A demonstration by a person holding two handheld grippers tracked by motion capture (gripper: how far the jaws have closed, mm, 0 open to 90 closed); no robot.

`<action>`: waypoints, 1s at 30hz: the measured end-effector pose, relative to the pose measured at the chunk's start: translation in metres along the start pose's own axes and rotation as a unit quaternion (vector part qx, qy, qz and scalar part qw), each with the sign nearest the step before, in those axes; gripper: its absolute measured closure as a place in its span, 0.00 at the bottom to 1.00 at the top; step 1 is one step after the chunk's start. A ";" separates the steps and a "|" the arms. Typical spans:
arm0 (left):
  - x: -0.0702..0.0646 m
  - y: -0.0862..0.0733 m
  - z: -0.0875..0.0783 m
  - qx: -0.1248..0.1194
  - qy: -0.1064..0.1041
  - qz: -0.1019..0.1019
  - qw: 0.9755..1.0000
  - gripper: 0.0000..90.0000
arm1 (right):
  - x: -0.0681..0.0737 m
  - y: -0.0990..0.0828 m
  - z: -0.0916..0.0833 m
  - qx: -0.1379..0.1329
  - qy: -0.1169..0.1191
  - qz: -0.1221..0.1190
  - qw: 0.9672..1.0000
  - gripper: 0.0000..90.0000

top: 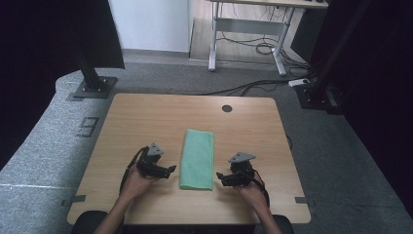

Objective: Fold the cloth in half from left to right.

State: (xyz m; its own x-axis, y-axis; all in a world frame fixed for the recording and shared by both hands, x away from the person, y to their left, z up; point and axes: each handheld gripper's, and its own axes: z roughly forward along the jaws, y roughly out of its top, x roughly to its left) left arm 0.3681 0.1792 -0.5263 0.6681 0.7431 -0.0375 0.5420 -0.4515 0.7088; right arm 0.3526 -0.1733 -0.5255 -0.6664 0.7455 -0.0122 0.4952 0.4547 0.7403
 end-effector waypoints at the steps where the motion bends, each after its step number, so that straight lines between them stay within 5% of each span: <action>1: 0.001 -0.004 -0.001 0.006 0.000 0.000 1.000 0.10 | -0.002 -0.002 -0.001 0.001 -0.003 0.002 1.000 0.16; 14: 0.009 -0.021 0.007 0.035 0.017 -0.004 0.999 0.03 | -0.022 -0.019 0.005 0.032 -0.019 0.018 0.999 0.04; 30: 0.008 -0.022 0.010 0.035 0.021 0.001 0.999 0.00 | -0.035 -0.033 0.011 0.019 -0.034 0.047 0.998 0.00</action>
State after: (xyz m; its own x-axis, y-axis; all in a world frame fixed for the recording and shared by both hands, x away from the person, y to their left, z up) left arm 0.3671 0.1900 -0.5490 0.6474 0.7622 -0.0056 0.5768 -0.4850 0.6573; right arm 0.3659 -0.2090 -0.5567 -0.5770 0.8167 0.0086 0.5757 0.3991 0.7137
